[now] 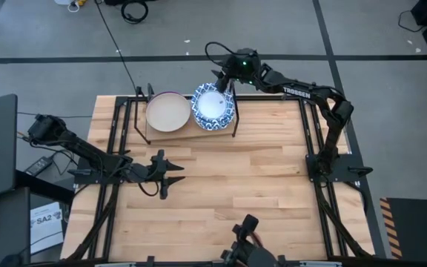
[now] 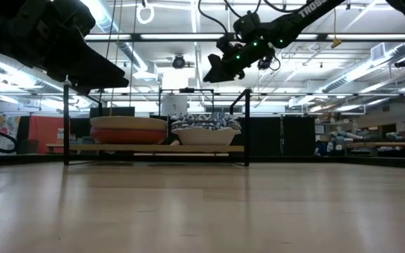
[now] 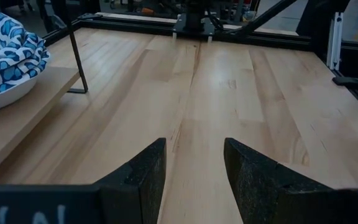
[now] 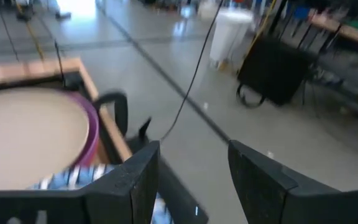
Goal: Place and stack plates onto a shelf
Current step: Stack the white bowl on top of the white bowl on the shelf
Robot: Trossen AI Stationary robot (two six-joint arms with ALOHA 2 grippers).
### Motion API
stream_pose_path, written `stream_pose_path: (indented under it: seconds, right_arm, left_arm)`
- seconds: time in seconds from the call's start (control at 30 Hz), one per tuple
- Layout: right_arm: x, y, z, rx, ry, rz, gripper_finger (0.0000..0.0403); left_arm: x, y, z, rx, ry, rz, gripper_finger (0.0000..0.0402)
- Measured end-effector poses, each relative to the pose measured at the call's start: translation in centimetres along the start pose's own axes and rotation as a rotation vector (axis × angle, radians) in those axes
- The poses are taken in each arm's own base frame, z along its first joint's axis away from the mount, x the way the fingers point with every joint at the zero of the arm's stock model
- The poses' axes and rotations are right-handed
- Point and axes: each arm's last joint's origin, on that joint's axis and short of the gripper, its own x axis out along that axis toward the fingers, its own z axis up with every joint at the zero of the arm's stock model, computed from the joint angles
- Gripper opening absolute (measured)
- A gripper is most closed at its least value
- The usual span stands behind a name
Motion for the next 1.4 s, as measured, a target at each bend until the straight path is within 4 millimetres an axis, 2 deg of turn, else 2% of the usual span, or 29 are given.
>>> stream_pose_path:
  seconds: [0.13, 0.33, 0.67, 0.8, 1.27, 1.4]
  right_arm:
    - [0.9, 0.2, 0.2, -0.001, -0.089, -0.004, 0.0195]
    - [2.0, 0.3, 0.3, -0.006, -0.122, -0.042, 0.0194]
    - [6.0, 0.8, -2.6, -0.005, -0.038, -0.036, 0.0194]
    - [6.9, 1.3, -3.9, -0.009, -0.002, -0.025, 0.0194]
    - [7.1, 2.9, -6.4, -0.012, 0.222, 0.081, 0.0194]
    - [7.0, 3.0, -6.5, -0.011, 0.237, 0.095, 0.0194]
  left_arm:
    - [0.0, 0.0, 0.0, 0.002, 0.0, 0.0, 0.0169]
    - [0.1, 0.1, 0.1, 0.0, -0.002, 0.005, 0.0169]
    - [0.4, 0.6, 0.2, -0.016, 0.005, -0.003, 0.0169]
    - [0.4, 0.7, 0.2, -0.02, 0.009, -0.009, 0.0169]
    - [0.4, 0.7, 0.2, -0.03, 0.009, -0.01, 0.0169]
    - [0.4, 0.7, 0.2, -0.034, 0.009, -0.01, 0.0169]
